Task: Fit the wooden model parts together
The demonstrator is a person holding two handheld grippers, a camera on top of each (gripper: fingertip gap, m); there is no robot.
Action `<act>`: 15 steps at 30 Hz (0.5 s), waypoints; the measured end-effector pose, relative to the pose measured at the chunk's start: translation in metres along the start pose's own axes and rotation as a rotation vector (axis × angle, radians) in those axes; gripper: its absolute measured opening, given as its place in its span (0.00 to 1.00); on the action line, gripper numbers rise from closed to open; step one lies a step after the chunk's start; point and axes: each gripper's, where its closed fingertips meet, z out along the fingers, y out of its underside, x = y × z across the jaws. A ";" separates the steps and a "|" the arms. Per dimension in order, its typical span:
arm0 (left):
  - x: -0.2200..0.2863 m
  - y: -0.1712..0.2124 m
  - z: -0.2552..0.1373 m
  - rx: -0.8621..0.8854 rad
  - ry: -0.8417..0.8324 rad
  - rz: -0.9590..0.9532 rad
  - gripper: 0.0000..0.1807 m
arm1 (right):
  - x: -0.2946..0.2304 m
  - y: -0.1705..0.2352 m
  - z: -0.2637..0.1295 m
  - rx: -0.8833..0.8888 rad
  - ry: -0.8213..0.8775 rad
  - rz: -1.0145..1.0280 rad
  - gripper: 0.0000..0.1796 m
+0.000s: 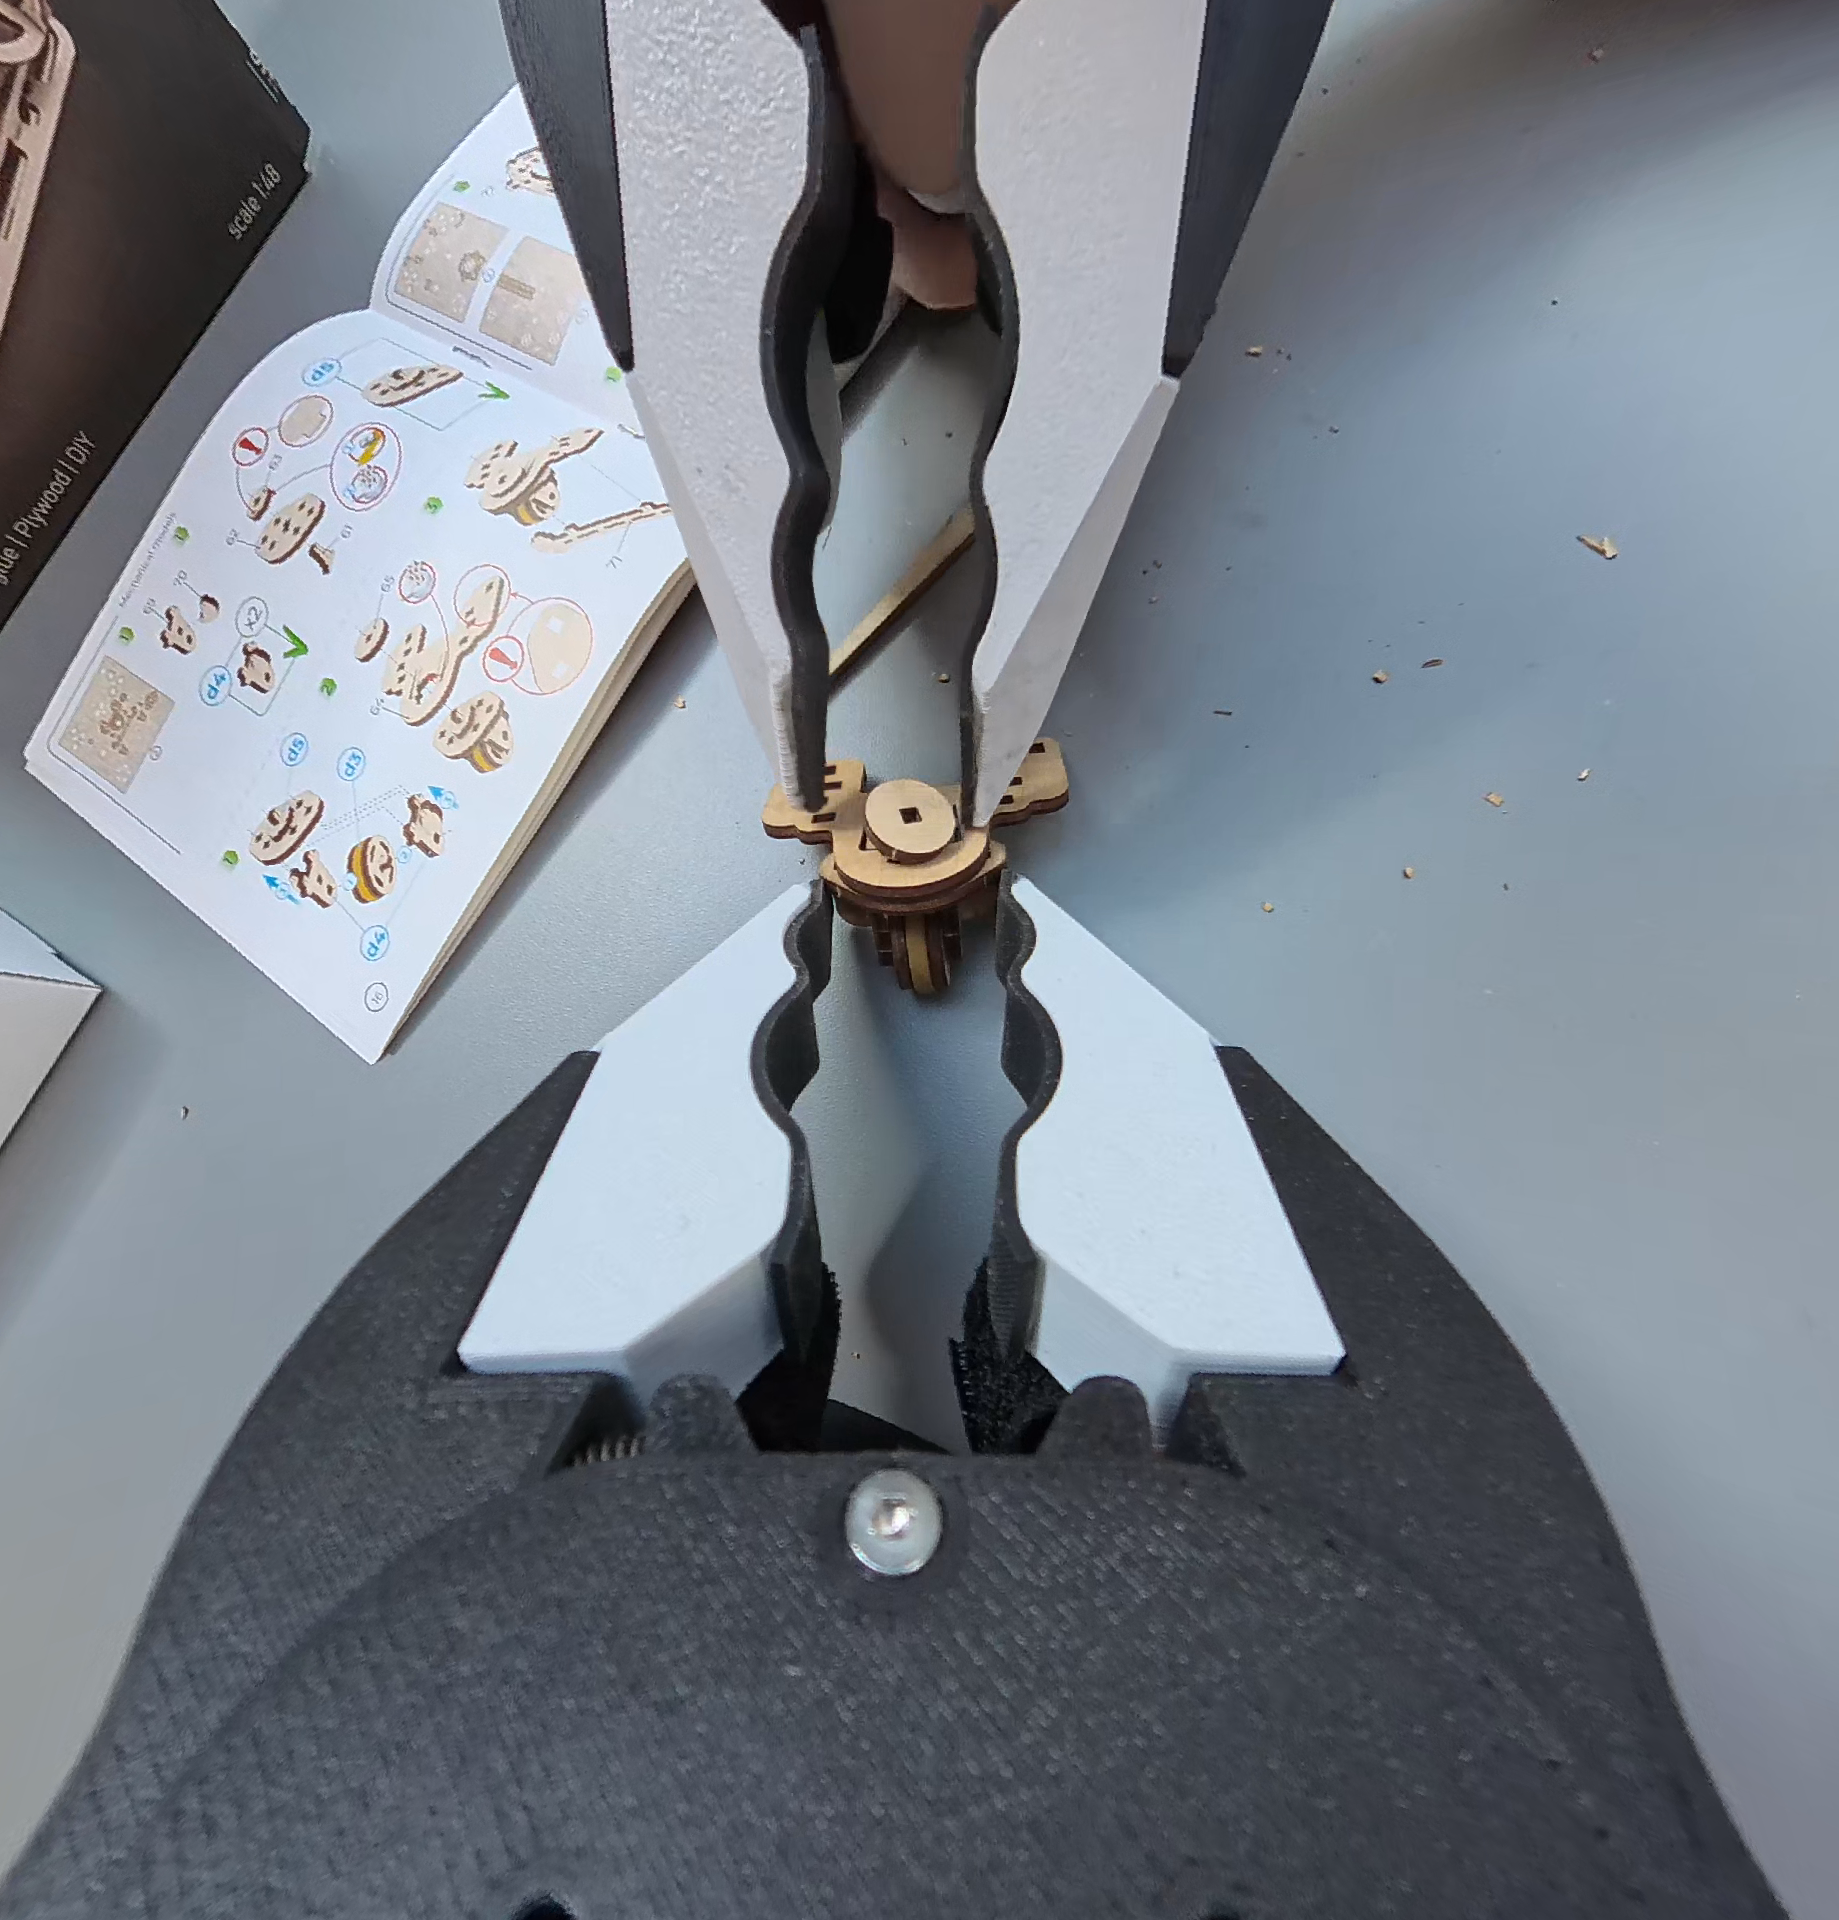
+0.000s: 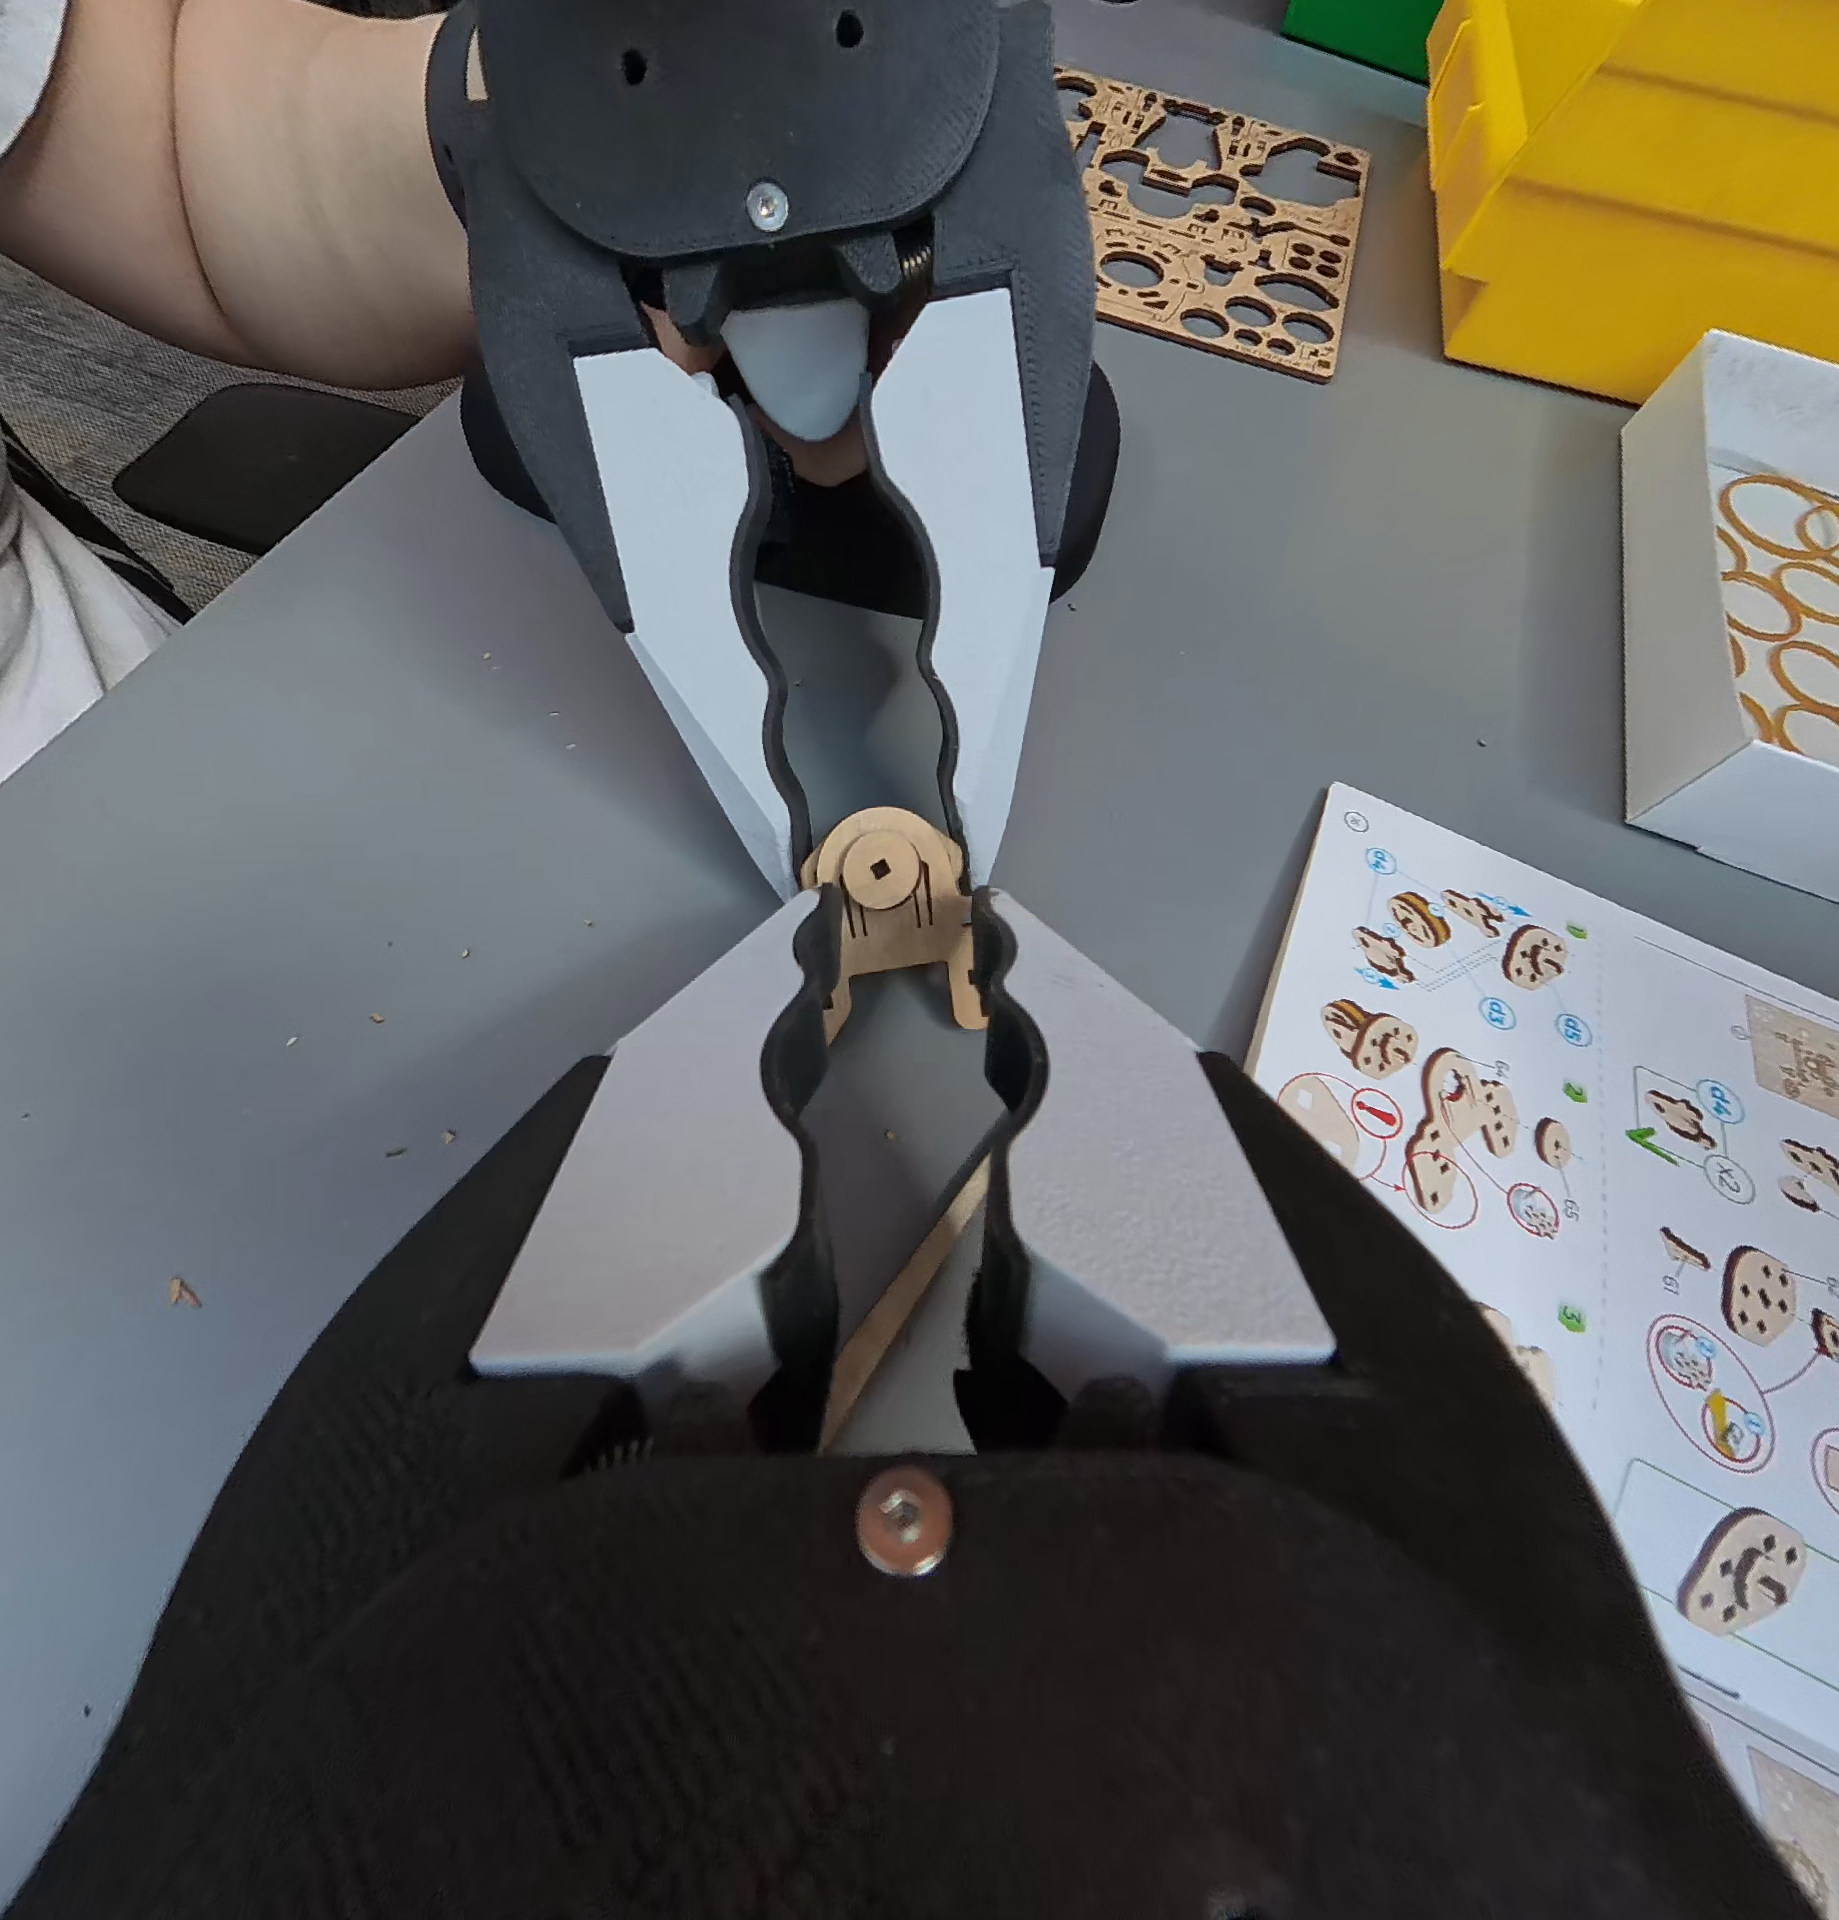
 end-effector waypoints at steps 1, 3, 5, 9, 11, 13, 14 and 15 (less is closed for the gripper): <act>0.000 0.000 0.000 0.000 0.001 -0.001 0.16 | -0.001 -0.001 -0.001 0.001 0.006 -0.019 0.13; 0.000 0.000 0.000 0.001 0.002 -0.003 0.16 | -0.003 -0.003 -0.001 0.003 0.016 -0.062 0.13; 0.000 0.000 0.000 0.001 0.004 -0.006 0.16 | -0.004 -0.004 -0.002 -0.005 0.031 -0.109 0.12; 0.000 0.000 0.000 0.001 0.004 -0.006 0.16 | -0.003 -0.007 -0.002 -0.017 0.070 -0.176 0.08; 0.000 0.000 0.000 0.002 0.004 -0.006 0.16 | -0.005 -0.006 -0.001 -0.026 0.059 -0.171 0.08; 0.000 0.000 0.000 0.002 0.004 -0.007 0.16 | -0.005 -0.005 0.001 -0.033 0.060 -0.165 0.07; 0.000 0.000 0.000 0.003 0.005 -0.008 0.16 | -0.005 -0.006 0.001 -0.031 0.062 -0.166 0.07; 0.000 0.000 0.000 0.003 0.006 -0.009 0.16 | -0.005 -0.007 0.000 -0.027 0.057 -0.160 0.07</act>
